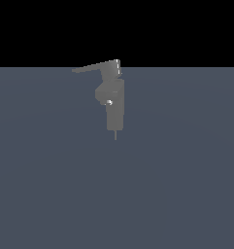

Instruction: Turn on the faucet by rotating a designated handle.

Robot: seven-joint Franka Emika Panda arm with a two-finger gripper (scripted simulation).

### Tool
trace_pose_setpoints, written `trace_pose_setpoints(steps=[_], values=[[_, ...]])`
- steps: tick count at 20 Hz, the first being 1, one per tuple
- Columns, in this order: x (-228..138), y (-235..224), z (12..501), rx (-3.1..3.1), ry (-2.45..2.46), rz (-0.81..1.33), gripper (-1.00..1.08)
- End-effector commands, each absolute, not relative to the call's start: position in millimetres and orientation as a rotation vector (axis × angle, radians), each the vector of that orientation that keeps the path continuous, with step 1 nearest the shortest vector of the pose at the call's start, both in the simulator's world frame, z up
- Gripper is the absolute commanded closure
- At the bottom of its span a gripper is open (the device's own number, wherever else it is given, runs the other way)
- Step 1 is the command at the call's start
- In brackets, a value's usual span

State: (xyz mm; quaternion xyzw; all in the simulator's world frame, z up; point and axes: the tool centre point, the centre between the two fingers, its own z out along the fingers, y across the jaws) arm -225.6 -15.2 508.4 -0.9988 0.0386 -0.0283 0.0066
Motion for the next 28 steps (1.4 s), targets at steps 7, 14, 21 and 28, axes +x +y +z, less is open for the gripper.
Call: trace_pose_setpoints(steps=[7,14,21,28], values=[[-188,-9,506,-3.049,0.344,-0.023,1.08],[-143,-2,497,-2.962,0.602,0.062,1.08],[-98,7,481,-2.873,0.865,0.149,1.08],[-54,17,458,-2.780,1.130,0.228,1.08]])
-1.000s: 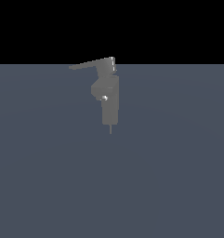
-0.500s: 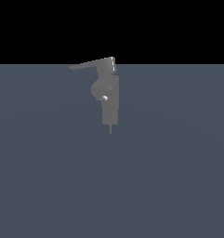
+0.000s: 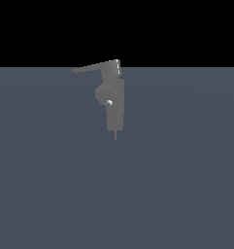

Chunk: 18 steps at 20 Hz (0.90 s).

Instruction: Turn on the faucet by rotating a designated handle.

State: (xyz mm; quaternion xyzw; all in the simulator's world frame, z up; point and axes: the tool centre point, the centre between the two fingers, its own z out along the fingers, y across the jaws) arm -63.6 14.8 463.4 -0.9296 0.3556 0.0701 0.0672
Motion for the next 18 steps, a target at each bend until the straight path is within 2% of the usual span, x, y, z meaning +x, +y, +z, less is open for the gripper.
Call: trace_pose_setpoints(steps=[1,18], values=[[-48,19,454,-2.766,1.168,0.238,1.08],[46,58,373,-2.515,1.806,0.339,1.08]])
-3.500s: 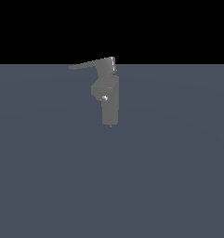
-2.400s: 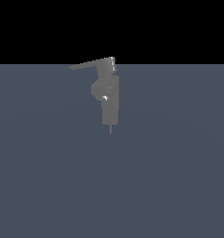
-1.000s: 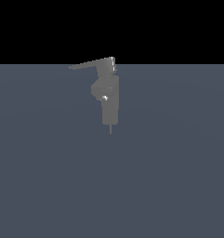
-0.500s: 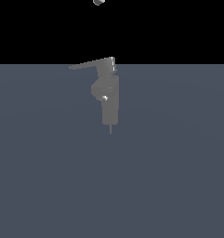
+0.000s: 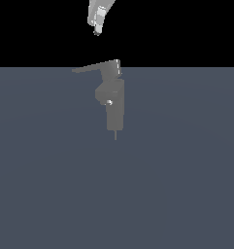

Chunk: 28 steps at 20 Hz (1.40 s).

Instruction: Turn on the faucet by rotating a designated handle.

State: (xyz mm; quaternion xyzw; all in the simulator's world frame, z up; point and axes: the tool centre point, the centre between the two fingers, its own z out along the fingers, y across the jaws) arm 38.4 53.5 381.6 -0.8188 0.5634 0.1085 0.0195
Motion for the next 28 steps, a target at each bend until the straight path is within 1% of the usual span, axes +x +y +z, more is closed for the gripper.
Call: trace_pose_setpoints(steps=[1,9,14,21,28], values=[[51,61,368,-2.499,1.842,0.340,1.08],[85,86,321,-2.365,2.123,0.319,1.08],[100,101,294,-2.290,2.261,0.290,1.08],[112,116,270,-2.222,2.378,0.253,1.08],[115,121,262,-2.199,2.415,0.238,1.08]])
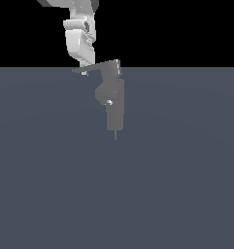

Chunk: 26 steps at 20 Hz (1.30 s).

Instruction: Turn on the faucet by rotating a designated handle.

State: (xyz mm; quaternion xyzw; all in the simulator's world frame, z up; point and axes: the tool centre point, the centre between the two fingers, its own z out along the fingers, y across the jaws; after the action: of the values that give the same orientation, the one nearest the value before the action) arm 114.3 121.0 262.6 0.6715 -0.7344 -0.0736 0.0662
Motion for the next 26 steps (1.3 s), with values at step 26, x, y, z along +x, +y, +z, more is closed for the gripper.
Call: trace_pose_setpoints(steps=[26], values=[[69,127,271,2.021,-2.217,-0.220,1.08]])
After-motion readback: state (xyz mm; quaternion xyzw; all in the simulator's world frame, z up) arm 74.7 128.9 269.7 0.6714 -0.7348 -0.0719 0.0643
